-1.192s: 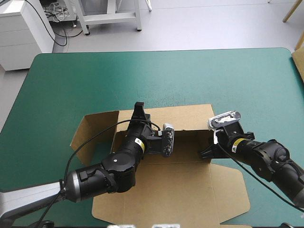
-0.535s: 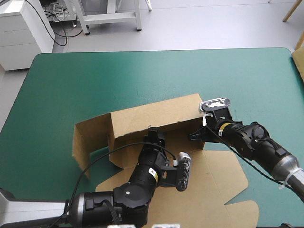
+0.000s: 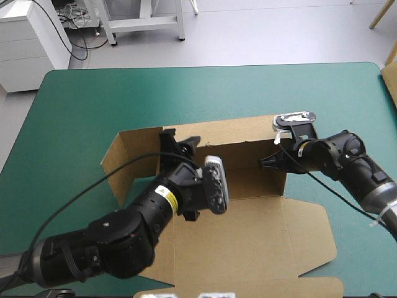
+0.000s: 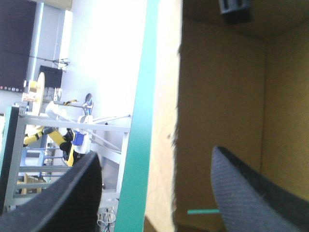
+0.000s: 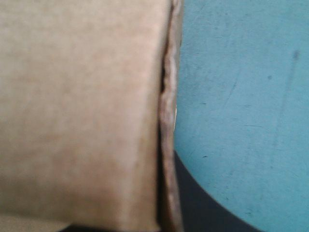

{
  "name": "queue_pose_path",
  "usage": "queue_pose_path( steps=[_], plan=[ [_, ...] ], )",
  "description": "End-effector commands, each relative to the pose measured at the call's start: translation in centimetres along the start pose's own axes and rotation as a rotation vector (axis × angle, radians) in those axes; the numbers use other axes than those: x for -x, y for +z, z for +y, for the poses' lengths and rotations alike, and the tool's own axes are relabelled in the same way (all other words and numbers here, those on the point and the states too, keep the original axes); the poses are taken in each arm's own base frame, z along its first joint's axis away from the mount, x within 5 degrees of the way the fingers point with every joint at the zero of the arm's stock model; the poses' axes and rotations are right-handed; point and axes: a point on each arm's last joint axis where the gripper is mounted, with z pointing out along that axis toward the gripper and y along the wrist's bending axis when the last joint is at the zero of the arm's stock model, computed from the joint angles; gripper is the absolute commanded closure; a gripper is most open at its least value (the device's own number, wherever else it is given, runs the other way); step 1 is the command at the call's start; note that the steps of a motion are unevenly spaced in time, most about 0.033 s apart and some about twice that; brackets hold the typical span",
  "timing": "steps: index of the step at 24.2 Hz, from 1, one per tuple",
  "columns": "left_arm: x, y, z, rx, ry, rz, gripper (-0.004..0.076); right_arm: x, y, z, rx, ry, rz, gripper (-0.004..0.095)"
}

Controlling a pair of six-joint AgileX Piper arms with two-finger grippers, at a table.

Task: Fold the box

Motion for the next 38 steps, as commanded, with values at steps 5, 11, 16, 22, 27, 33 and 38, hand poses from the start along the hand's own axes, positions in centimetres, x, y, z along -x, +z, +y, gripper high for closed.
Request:
queue_pose_path(
  steps=[5, 11, 16, 22, 27, 33, 38],
  plan=[
    [-6.4, 1.0, 8.3, -0.036, -0.385, 0.101, 0.0282, 5.2, -0.9, -3.4, -0.042, -0.004, 0.154, 0.0929],
    [-13.3, 2.5, 9.5, -0.217, -0.823, 0.068, 0.0285, 8.8, 6.5, -3.6, -0.021, -0.03, 0.248, 0.0929],
    [-16.3, -0.8, 4.2, -0.179, -0.957, -0.021, 0.0326, 9.0, 11.8, -4.0, -0.013, -0.068, 0.316, 0.0929],
    [-17.6, -7.6, -1.2, 0.005, -1.008, -0.169, 0.0617, 8.9, 13.7, -4.1, -0.016, -0.068, 0.315, 0.0929],
    [-19.1, -11.2, -5.0, 0.141, -1.028, -0.239, 0.0731, 9.2, 14.1, -4.0, -0.014, -0.078, 0.282, 0.0929],
    [-21.4, -11.6, -6.9, 0.209, -1.065, -0.029, 0.0731, 10.6, 12.5, -3.8, -0.006, -0.076, 0.267, 0.0828],
    [-21.5, -11.6, -6.8, 0.214, -1.061, -0.027, 0.0731, 13.3, 9.2, -3.6, -0.007, -0.074, 0.165, 0.0599]
  ],
)
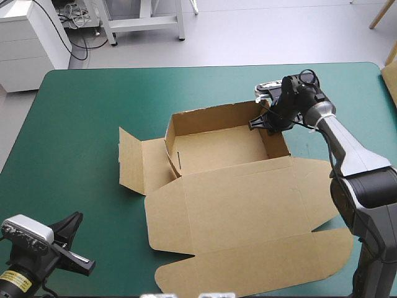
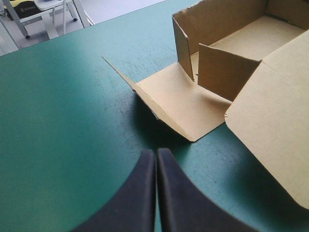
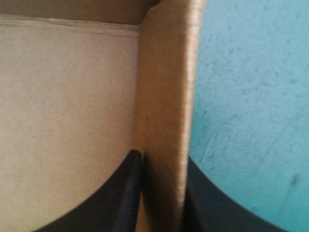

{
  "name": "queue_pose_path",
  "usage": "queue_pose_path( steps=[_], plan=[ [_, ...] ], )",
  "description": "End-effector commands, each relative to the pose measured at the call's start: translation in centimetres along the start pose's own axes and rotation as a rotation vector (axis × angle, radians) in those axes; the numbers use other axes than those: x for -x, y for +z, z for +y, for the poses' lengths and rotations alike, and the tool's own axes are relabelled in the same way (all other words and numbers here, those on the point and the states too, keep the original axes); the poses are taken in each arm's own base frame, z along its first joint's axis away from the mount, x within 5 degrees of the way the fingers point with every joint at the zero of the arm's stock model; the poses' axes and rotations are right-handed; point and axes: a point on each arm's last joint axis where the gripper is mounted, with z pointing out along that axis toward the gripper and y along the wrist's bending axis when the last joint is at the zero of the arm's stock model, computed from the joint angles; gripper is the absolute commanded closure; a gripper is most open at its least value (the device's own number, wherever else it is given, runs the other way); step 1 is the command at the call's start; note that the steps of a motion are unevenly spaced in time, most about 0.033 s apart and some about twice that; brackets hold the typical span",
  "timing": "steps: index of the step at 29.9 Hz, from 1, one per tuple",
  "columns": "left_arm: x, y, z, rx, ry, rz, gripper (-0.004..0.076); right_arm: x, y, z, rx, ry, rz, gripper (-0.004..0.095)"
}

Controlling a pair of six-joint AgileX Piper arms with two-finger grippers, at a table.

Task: Fold the box

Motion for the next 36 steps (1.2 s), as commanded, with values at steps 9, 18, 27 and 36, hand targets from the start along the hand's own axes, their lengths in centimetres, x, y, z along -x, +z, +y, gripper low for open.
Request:
queue_pose_path(
  steps=[9, 18, 27, 36],
  plan=[
    [0.3, -0.2, 0.2, 0.016, -0.038, 0.029, 0.0731, -0.1, -14.7, 0.5, -0.027, -0.029, -0.354, 0.048],
    [0.0, -0.3, 0.5, 0.049, -0.071, 0.058, 0.0731, -2.0, -19.1, 0.5, -0.066, -0.048, -0.445, 0.0343],
    [-0.1, -0.3, 0.4, 0.036, -0.093, 0.076, 0.0731, -2.3, -11.3, 0.4, -0.04, -0.034, -0.216, 0.0344],
    [-0.2, -0.3, 0.3, 0.028, -0.1, 0.079, 0.0731, -1.2, -4.0, 0.5, 0.019, -0.009, -0.042, 0.0444]
  ],
)
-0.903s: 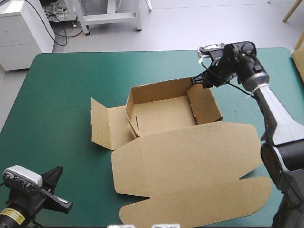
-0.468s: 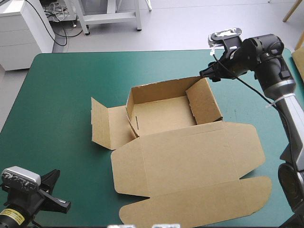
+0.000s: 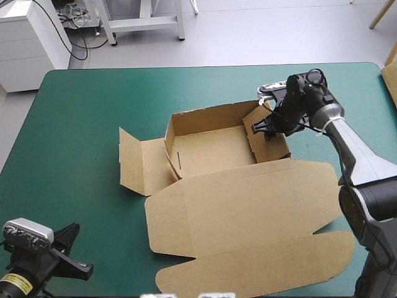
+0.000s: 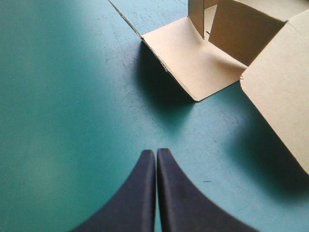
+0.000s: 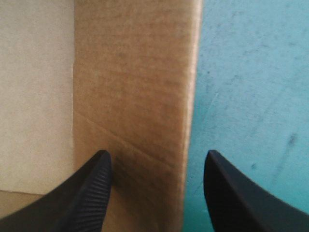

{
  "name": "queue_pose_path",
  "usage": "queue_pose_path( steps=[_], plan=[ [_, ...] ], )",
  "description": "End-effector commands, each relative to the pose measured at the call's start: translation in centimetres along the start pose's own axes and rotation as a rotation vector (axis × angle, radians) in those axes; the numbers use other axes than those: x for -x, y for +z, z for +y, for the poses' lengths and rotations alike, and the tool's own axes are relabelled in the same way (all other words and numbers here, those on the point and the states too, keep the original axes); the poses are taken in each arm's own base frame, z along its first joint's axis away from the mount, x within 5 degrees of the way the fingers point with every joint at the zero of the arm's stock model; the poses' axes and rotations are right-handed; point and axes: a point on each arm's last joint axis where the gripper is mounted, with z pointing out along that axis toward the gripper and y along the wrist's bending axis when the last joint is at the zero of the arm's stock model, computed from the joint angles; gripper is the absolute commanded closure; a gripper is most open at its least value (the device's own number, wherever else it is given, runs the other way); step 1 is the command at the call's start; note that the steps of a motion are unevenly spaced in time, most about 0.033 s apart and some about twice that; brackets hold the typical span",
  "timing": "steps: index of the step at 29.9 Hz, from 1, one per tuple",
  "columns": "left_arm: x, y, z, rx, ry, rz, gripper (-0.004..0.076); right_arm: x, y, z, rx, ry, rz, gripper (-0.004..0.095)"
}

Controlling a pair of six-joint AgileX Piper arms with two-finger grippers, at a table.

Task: Fold the box

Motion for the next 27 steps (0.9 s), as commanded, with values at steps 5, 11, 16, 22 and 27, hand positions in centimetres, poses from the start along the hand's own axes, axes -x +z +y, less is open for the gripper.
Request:
queue_pose_path(
  steps=[5, 11, 16, 22, 27],
  plan=[
    [0.9, -0.3, 0.0, -0.001, -0.016, -0.039, 0.0731, 0.5, -1.5, 0.2, 0.014, 0.012, -0.068, 0.0755],
    [0.7, -0.3, 0.0, -0.002, -0.01, -0.018, 0.0731, 0.6, -1.9, 0.1, 0.01, 0.023, -0.079, 0.0929],
    [0.7, -0.3, 0.0, 0.001, -0.008, -0.018, 0.0731, 0.7, -5.5, 0.2, 0.003, 0.028, -0.176, 0.0929],
    [0.7, -0.3, 0.1, 0.004, -0.007, -0.014, 0.0731, -1.3, -12.9, 0.2, -0.052, 0.034, -0.349, 0.0929],
    [0.7, -0.3, -0.1, -0.012, -0.018, -0.014, 0.0727, -3.9, -18.5, 0.2, -0.102, 0.029, -0.48, 0.0929]
  ],
)
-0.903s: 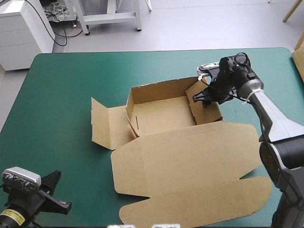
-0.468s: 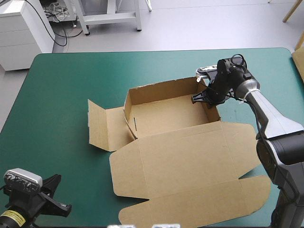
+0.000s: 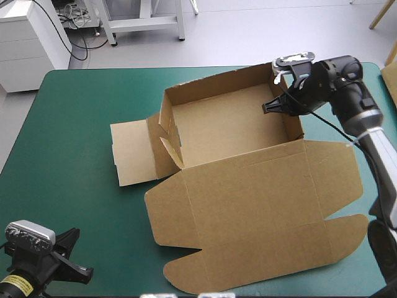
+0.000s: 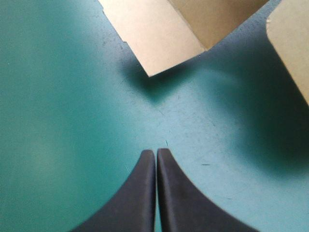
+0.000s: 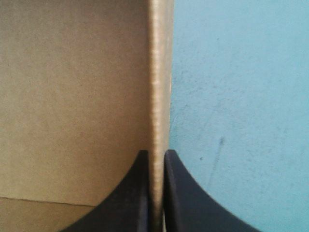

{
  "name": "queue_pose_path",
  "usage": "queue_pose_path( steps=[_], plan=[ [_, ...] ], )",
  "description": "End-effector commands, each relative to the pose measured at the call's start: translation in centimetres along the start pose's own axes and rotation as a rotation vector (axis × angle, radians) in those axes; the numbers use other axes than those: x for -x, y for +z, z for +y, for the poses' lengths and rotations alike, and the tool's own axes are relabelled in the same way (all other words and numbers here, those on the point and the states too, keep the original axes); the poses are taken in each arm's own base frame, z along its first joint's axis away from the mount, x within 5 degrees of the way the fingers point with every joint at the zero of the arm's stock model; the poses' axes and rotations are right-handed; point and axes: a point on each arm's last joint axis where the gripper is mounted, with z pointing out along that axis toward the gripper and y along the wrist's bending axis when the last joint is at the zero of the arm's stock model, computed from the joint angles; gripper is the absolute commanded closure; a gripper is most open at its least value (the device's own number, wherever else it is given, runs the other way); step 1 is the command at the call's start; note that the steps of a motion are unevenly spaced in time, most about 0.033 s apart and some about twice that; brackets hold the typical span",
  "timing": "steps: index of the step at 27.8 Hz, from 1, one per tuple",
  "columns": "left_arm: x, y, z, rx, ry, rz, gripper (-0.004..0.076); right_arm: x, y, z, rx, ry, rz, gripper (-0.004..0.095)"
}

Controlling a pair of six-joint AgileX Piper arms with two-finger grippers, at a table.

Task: Fold the box

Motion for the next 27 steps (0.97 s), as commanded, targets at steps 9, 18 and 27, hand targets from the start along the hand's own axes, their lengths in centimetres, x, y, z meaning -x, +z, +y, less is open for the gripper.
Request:
queue_pose_path(
  steps=[9, 18, 27],
  plan=[
    [1.5, -0.4, -0.8, -0.092, 0.046, -0.112, 0.0323, -2.1, -13.2, -0.5, -0.039, 0.023, -0.344, 0.0929],
    [2.8, -0.7, -1.2, -0.145, -0.038, -0.248, 0.023, -3.2, -15.6, -0.6, -0.047, 0.031, -0.399, 0.0929],
    [6.4, 0.3, 0.6, 0.028, -0.027, -0.2, 0.0229, -3.2, -15.7, -0.5, -0.037, 0.033, -0.402, 0.0929]
  ],
)
